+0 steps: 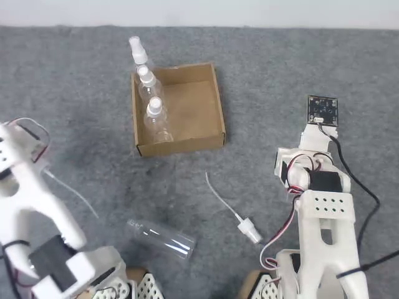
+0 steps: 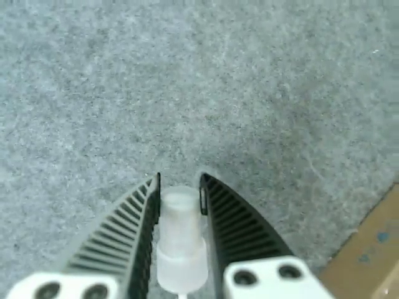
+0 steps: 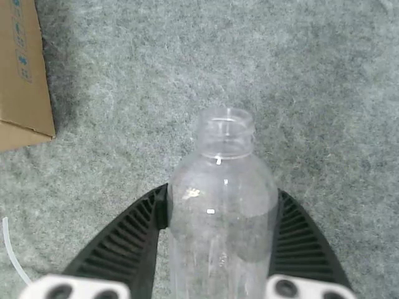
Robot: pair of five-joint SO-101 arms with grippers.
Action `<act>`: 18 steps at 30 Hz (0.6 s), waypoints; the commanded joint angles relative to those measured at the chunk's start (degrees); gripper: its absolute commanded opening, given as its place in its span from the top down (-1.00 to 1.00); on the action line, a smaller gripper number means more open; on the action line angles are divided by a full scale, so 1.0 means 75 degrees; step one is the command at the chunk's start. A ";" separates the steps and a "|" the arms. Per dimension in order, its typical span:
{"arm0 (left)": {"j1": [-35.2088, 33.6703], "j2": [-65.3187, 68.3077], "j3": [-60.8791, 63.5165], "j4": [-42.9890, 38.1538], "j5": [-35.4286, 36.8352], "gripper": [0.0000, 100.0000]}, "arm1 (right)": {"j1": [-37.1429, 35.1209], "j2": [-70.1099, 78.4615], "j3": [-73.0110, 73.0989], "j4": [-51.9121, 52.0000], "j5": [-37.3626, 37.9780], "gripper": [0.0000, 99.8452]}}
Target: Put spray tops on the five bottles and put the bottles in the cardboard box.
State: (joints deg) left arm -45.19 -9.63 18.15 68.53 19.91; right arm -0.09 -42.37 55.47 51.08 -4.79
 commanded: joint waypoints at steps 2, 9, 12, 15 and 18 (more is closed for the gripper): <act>0.0012 -0.1969 -0.0088 0.0223 0.0094 0.98 | 0.0076 -0.0287 -0.0082 -0.0147 -0.0012 0.65; 0.0012 -0.3329 0.0510 0.0176 0.0551 0.98 | 0.0076 -0.0287 -0.0082 -0.0147 -0.0012 0.65; 0.0023 -0.3575 0.0604 0.0176 0.0703 0.98 | 0.0076 -0.0287 -0.0082 -0.0147 -0.0012 0.65; 0.0023 -0.3704 0.0604 0.0176 0.0762 0.98 | 0.0076 -0.0287 -0.0082 -0.0147 -0.0012 0.65; 0.0023 -0.3751 0.0604 0.0188 0.0844 0.98 | 0.0076 -0.0287 -0.0082 -0.0147 -0.0012 0.65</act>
State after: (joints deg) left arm -45.36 -34.68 23.34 69.76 24.92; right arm -0.09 -42.37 55.47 51.08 -4.79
